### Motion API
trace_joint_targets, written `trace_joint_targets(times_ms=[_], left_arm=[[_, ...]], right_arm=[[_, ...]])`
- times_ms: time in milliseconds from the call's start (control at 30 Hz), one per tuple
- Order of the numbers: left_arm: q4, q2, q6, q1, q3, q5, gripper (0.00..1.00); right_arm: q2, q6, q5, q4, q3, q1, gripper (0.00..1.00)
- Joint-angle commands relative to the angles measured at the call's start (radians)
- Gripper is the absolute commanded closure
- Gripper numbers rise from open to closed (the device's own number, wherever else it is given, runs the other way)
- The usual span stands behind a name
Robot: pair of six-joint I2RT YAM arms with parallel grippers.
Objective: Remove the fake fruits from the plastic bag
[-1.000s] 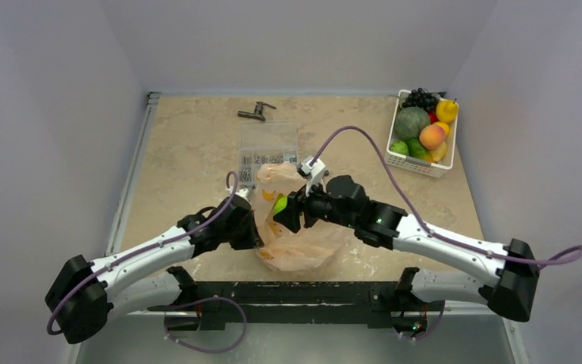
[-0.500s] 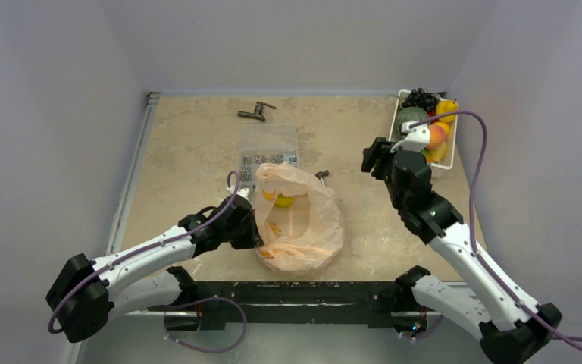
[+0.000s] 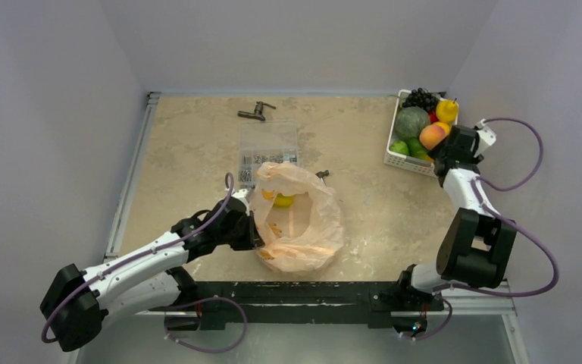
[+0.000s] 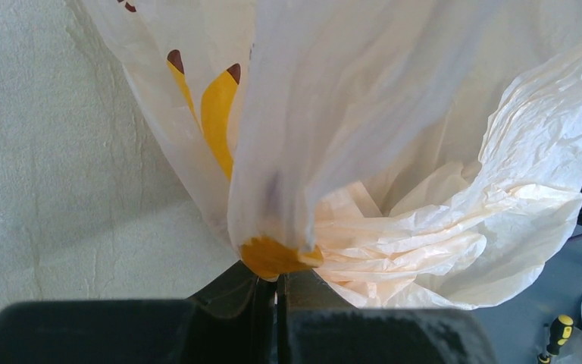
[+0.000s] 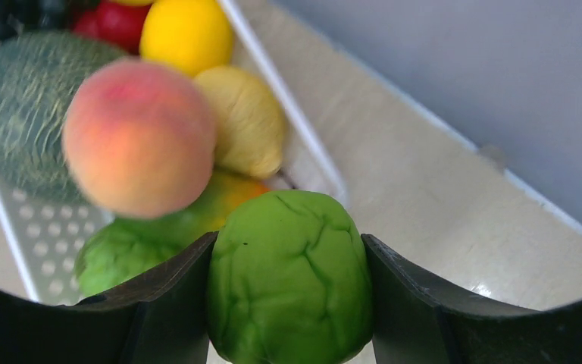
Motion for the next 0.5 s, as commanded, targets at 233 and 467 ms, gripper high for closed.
trace_joint_targets(times_ms=[233, 467], left_arm=[[0.044, -0.059, 0.038, -0.004, -0.047, 0.017, 1.00], [0.052, -0.054, 0.039, -0.004, -0.046, 0.015, 1.00]], right_arm=[[0.119, -0.027, -0.250, 0.250, 0.085, -0.167, 0.95], [0.210, -0.043, -0.250, 0.237, 0.118, -0.167, 0.74]])
